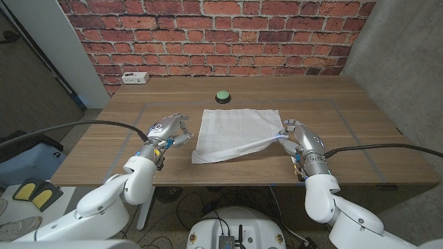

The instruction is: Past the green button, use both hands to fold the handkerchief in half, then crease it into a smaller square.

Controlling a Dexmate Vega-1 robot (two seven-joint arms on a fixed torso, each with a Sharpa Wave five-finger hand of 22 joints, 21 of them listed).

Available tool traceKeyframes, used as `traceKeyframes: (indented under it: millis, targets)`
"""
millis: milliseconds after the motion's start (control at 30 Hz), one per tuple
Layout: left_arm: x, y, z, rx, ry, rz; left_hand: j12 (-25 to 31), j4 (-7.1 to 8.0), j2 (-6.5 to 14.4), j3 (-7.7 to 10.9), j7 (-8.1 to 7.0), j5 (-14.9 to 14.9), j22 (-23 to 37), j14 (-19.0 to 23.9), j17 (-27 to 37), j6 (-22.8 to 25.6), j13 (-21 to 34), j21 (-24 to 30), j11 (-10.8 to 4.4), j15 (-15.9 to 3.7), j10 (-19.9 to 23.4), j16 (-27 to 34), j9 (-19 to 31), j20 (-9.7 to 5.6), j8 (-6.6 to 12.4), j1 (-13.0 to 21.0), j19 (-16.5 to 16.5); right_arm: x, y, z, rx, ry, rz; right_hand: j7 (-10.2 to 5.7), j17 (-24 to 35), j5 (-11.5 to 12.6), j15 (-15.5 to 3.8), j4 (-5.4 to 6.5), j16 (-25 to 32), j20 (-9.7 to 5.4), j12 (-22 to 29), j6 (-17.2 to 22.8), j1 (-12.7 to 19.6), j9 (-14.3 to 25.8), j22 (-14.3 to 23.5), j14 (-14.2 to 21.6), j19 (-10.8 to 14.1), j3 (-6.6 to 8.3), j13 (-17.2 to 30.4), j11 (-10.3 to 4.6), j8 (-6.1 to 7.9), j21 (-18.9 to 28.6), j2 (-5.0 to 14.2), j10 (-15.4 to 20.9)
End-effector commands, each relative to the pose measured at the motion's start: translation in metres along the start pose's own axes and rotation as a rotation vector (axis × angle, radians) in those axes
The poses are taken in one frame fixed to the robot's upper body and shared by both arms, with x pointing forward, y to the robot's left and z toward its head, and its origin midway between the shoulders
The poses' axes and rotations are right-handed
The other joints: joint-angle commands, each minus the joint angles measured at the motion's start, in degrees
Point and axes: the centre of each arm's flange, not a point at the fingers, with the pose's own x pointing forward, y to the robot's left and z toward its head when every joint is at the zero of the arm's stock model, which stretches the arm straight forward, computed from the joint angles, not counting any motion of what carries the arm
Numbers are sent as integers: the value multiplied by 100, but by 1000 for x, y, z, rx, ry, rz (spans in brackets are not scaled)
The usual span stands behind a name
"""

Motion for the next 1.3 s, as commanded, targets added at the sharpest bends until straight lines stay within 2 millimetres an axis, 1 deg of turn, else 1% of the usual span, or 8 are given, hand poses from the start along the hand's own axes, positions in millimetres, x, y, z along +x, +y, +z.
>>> traceKeyframes:
  millis: [33, 167, 300, 333, 400, 500, 867, 1300]
  targets:
    - [11, -10, 2, 112, 29, -136, -32, 10, -228, -221, -313, 132, -5, -240, -12, -386, -20, -43, 32, 147, -300, -20, -164, 51, -322, -245, -117, 11, -1, 3, -5, -9, 12, -17, -22, -26, -351, 1, -46, -5, -30, 56, -1, 8, -2, -7, -47, 66, -17, -2, -19, 14, -39, 1]
    - [14, -13, 2, 142, 36, -174, -40, -75, -356, -299, -610, 231, -17, -421, -29, -500, -36, -79, 11, 223, -481, -33, -245, 83, -443, -184, -185, 14, -1, 3, -6, -9, 12, -3, -48, -26, -354, -3, -69, -5, -45, 67, -6, -1, -6, 1, -51, 82, -40, 14, -22, 15, -34, 17]
    - [17, -13, 3, 173, 49, -193, -39, -121, -373, -304, -737, 275, -20, -495, -35, -532, -43, -83, -33, 245, -542, -39, -275, 88, -483, -111, -184, 16, -1, 4, -8, -8, 13, 4, -74, -27, -356, -5, -91, -22, -61, 66, -14, -9, -11, 14, -58, 97, -63, 24, -30, 14, -31, 30]
    - [18, -13, 3, 179, 51, -204, -37, -156, -379, -304, -859, 306, -22, -524, -40, -612, -48, -89, -43, 245, -581, -33, -297, 84, -533, -47, -192, 16, -1, 4, -8, -8, 12, 2, -80, -27, -365, -6, -96, -23, -65, 64, -16, -11, -12, 17, -55, 100, -68, 19, -32, 16, -32, 33]
    - [21, -14, 4, 193, 52, -223, -46, -175, -378, -304, -883, 326, -23, -591, -42, -652, -51, -95, -20, 263, -637, -46, -311, 94, -561, -7, -204, 17, -1, 4, -6, -8, 11, 6, -93, -27, -367, -6, -105, -28, -71, 69, -20, -15, -14, 26, -59, 108, -80, 17, -34, 16, -28, 47]
    - [24, -17, 5, 209, 49, -235, -34, -216, -378, -310, -1129, 379, -25, -657, -47, -777, -60, -105, -32, 279, -697, -33, -349, 96, -639, 92, -217, 18, -1, 4, -4, -6, 10, 15, -109, -27, -370, -7, -119, -34, -83, 73, -25, -20, -16, 34, -57, 120, -96, 17, -37, 18, -24, 55]
    - [36, -30, 11, 216, 4, -284, -1, -256, -351, -302, -1261, 435, -26, -689, -53, -627, -70, -100, -82, 245, -689, -16, -381, 78, -599, 225, -193, 22, 0, 2, 3, -4, 15, 19, -174, -30, -389, -14, -166, -35, -125, 87, -48, -40, -26, 88, -54, 165, -160, 28, -50, 24, -18, 103]
    - [44, -28, 17, 225, -27, -370, 18, -256, -412, -356, -1209, 461, -28, -704, -54, -659, -77, -97, -88, 257, -686, -4, -408, 78, -630, 236, -173, 25, -2, 2, -2, 11, 6, 44, -225, -32, -405, -16, -209, -45, -152, 102, -73, -55, -34, 125, -45, 214, -217, 38, -61, 32, -3, 178]
